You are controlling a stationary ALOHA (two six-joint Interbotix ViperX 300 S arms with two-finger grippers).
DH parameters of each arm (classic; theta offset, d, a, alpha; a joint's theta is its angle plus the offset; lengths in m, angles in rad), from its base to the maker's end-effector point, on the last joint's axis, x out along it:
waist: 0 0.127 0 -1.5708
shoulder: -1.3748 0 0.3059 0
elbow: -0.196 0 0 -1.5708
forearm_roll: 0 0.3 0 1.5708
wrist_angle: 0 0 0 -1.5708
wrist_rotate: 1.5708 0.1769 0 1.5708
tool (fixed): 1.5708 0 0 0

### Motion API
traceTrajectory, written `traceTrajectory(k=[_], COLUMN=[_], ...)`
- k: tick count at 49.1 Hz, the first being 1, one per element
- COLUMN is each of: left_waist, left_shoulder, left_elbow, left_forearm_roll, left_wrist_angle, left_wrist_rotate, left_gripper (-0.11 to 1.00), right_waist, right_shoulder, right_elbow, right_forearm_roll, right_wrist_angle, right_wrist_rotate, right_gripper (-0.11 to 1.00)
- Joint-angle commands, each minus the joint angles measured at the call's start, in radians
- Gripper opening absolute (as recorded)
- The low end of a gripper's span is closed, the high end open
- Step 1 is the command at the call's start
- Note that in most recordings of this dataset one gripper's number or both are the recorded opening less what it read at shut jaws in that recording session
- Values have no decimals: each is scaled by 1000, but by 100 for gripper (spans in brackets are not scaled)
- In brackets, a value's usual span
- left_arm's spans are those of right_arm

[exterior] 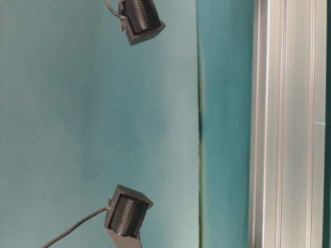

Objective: Lift the metal rail with both hands.
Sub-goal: 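Hold the rail steady in the air with both grippers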

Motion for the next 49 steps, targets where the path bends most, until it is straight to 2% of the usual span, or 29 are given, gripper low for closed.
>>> traceTrajectory(k=[1, 26, 40, 49], left_waist=[3, 9, 12, 14], left_shoulder=[-8, -9, -5, 0], left_elbow=[-3, 26, 25, 26], left_forearm_roll=[-2, -2, -3, -3], left_wrist_angle=[-5, -32, -52, -61], left_wrist_rotate=[-8, -5, 46, 55], left_gripper=[32, 32, 32, 32], right_waist=[3, 3, 3, 3], right_shoulder=[3, 20, 29, 29], right_elbow=[-5, -5, -5, -5], right_forearm_roll=[5, 5, 5, 5], right_wrist_angle=[-6, -25, -26, -25], right_wrist_rotate=[5, 5, 6, 8], right_gripper=[42, 42, 42, 42])
